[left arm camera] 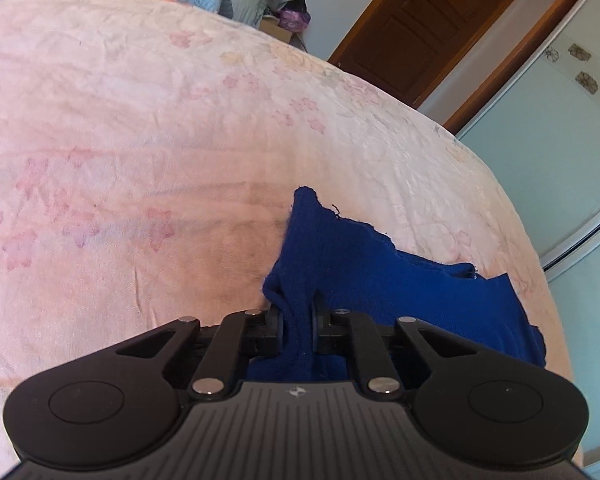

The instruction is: Fold small clothes

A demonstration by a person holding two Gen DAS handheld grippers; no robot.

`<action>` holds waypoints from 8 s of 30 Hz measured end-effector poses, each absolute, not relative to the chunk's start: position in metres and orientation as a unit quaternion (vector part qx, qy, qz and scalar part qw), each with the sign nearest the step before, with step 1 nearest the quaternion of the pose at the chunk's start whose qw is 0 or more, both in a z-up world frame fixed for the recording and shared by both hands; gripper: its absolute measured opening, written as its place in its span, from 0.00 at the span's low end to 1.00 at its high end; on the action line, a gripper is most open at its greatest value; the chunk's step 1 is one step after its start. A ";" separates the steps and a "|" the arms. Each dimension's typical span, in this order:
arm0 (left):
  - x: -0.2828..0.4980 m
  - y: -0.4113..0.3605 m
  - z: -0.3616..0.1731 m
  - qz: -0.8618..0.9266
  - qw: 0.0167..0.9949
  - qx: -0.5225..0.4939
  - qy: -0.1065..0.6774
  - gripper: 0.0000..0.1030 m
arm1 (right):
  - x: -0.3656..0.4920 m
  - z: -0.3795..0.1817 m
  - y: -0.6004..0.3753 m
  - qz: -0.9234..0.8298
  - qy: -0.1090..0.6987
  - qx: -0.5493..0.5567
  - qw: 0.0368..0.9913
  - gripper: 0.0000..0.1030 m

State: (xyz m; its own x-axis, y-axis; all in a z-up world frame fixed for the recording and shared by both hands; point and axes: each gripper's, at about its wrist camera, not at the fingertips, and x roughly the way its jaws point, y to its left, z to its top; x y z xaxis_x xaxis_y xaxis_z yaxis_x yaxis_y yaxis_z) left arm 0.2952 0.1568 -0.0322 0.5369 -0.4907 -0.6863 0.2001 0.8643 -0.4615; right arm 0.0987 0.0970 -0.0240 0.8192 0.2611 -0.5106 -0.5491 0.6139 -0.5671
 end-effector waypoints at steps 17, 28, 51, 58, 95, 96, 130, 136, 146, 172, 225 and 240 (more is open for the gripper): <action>0.264 0.080 0.044 -0.192 0.883 -0.172 0.392 0.10 | 0.086 0.050 -0.069 0.265 0.239 0.016 0.934 0.08; 0.256 -0.015 0.050 -0.230 0.881 -0.150 0.385 0.10 | 0.072 0.031 -0.161 0.204 0.229 0.114 0.945 0.06; 0.241 -0.164 -0.002 -0.271 0.867 -0.024 0.416 0.11 | 0.064 -0.030 -0.277 0.131 0.264 0.264 0.919 0.07; 0.243 -0.166 0.000 -0.293 0.857 -0.064 0.419 0.60 | 0.061 -0.037 -0.278 0.124 0.283 0.248 0.918 0.30; 0.064 -0.040 -0.049 -0.211 0.921 0.253 0.210 0.91 | 0.125 -0.030 -0.283 0.188 0.318 0.372 0.852 0.15; 0.066 -0.038 -0.047 -0.208 0.924 0.241 0.212 0.91 | 0.120 -0.029 -0.295 0.196 0.308 0.404 0.839 0.14; 0.095 -0.079 -0.021 -0.273 0.918 0.122 0.259 0.91 | 0.250 0.004 -0.289 0.143 0.347 0.096 0.922 0.13; 0.101 -0.082 -0.020 -0.285 0.914 0.102 0.271 0.91 | 0.266 0.020 -0.287 0.106 0.318 0.045 0.941 0.09; 0.093 -0.087 -0.030 -0.303 0.904 0.121 0.276 0.91 | 0.227 0.031 -0.298 0.062 0.288 0.044 0.955 0.45; 0.073 -0.073 -0.042 -0.302 0.896 0.110 0.306 0.91 | 0.105 0.012 -0.258 0.086 0.332 0.050 0.938 0.68; 0.250 -0.084 -0.034 -0.200 0.925 0.025 0.323 0.27 | 0.263 -0.023 -0.315 0.135 0.344 0.197 0.908 0.57; 0.192 -0.080 -0.028 -0.140 0.942 0.093 0.290 0.62 | 0.158 -0.024 -0.321 0.142 0.359 0.239 0.891 0.69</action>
